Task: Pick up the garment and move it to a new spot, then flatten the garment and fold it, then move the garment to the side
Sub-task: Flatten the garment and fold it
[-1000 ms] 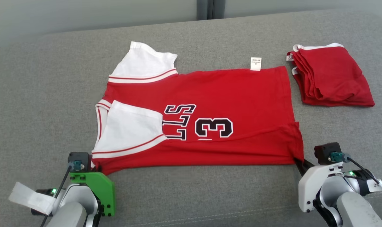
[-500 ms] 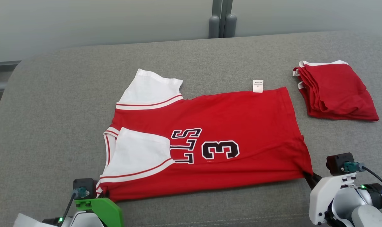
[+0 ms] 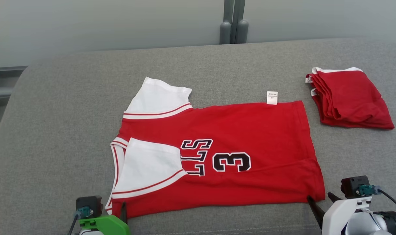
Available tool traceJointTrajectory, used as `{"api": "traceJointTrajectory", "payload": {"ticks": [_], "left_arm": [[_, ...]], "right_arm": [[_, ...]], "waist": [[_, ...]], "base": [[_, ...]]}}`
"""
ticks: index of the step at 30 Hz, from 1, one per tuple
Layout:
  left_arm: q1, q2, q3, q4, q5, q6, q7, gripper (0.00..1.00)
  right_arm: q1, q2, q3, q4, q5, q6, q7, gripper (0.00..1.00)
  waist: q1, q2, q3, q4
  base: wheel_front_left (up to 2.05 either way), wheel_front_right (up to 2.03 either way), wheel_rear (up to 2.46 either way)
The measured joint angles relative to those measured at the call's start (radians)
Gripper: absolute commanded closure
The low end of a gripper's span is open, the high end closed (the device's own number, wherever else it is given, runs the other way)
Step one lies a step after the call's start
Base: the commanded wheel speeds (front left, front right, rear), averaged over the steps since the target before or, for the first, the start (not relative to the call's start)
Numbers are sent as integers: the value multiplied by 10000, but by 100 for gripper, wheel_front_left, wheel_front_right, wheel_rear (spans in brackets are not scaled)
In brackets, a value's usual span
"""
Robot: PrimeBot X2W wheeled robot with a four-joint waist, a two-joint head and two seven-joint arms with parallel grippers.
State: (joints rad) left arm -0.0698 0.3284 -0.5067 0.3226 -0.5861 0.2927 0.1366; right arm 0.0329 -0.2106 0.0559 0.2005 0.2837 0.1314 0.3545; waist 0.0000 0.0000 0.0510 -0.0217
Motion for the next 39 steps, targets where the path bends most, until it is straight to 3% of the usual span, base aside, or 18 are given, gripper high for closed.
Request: {"api": "traceJointTrajectory", "payload": {"ticks": [10, 14, 22, 28, 33, 39], "left_arm": [[206, -696, 727, 109, -305, -476, -3193, 0], [199, -886, 1083, -128, -268, -512, -3789, 0], [238, -1244, 1975, -1018, 397, -529, -3977, 0], [703, -1333, 2642, -1490, 905, -966, -3988, 0], [802, -963, 2474, -1093, 1198, -1559, -3960, 0], [802, -621, 2201, -729, 1340, -1732, -3400, 0]], "right_arm": [[392, 1152, -1271, -305, -301, -4, -1779, 0], [412, 1444, -1699, -523, -211, -6, -2594, 0], [337, 1592, -1638, -719, 314, -6, -4098, 0], [205, 1603, -1095, -562, 740, -6, -4663, 0], [35, 1615, -700, -245, 384, -8, -4759, 0], [-164, 1609, -403, 190, -117, -8, -4738, 0]], "waist": [[0, 0, -562, 317], [0, 0, -772, 533], [0, 0, -1216, 910], [0, 0, -1455, 1079], [0, 0, -1496, 1054], [0, 0, -1469, 945]], "base": [[0, 0, 0], [0, 0, 0], [0, 0, 0], [0, 0, 0], [0, 0, 0], [0, 0, 0]]}}
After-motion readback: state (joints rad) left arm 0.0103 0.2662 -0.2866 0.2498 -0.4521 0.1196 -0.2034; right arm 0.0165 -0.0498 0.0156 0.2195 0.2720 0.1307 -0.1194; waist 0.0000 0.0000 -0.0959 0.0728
